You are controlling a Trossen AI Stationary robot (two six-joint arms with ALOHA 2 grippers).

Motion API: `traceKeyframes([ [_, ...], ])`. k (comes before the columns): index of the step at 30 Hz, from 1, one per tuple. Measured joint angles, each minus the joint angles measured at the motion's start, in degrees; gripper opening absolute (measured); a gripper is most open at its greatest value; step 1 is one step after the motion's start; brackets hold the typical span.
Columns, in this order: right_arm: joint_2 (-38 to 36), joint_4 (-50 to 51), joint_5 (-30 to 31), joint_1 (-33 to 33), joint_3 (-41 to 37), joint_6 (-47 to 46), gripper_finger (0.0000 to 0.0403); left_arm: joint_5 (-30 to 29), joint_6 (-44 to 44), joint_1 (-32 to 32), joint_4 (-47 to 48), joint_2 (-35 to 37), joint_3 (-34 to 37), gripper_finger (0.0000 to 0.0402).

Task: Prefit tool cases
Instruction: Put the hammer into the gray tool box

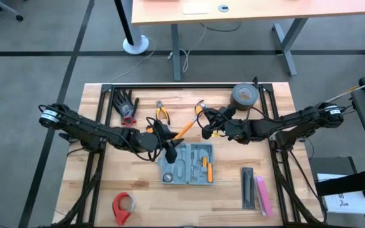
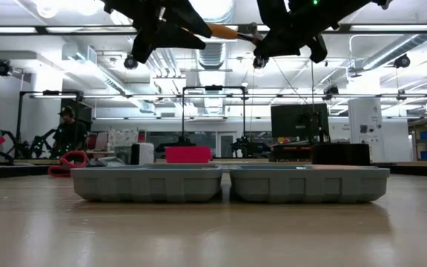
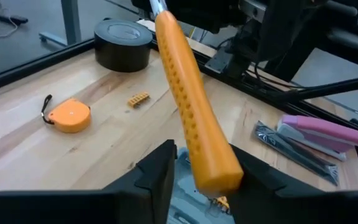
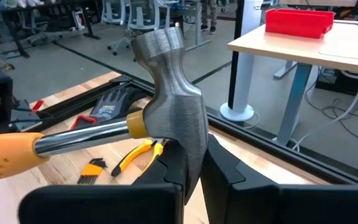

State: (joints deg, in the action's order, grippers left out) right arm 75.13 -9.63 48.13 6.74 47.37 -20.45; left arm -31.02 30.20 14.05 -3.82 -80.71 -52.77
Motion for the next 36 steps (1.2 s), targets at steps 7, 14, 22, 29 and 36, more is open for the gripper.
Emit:
traceKeyframes([
  [7,-0.01,-0.09,0.08,0.02,0.0,-0.02,0.0007,-0.57,0.42,-0.05,-0.19,0.0,0.0,0.0153],
  [14,-0.02,-0.09,0.01,0.04,0.02,0.63,0.0007,-0.11,0.72,-0.06,-0.32,0.0,0.06,0.0168],
  [22,-0.02,-0.04,-0.43,-0.74,0.02,3.6,0.0007,3.68,0.7,0.21,-0.74,0.0,0.09,0.0178],
  [29,-0.87,1.05,-0.94,-1.31,0.02,5.7,0.0007,7.48,0.72,0.26,-0.74,0.0,0.09,0.0171],
  [36,-0.94,7.87,-6.37,-1.49,0.04,2.66,0.0007,8.15,0.74,0.41,-0.98,0.0,0.09,0.0164],
])
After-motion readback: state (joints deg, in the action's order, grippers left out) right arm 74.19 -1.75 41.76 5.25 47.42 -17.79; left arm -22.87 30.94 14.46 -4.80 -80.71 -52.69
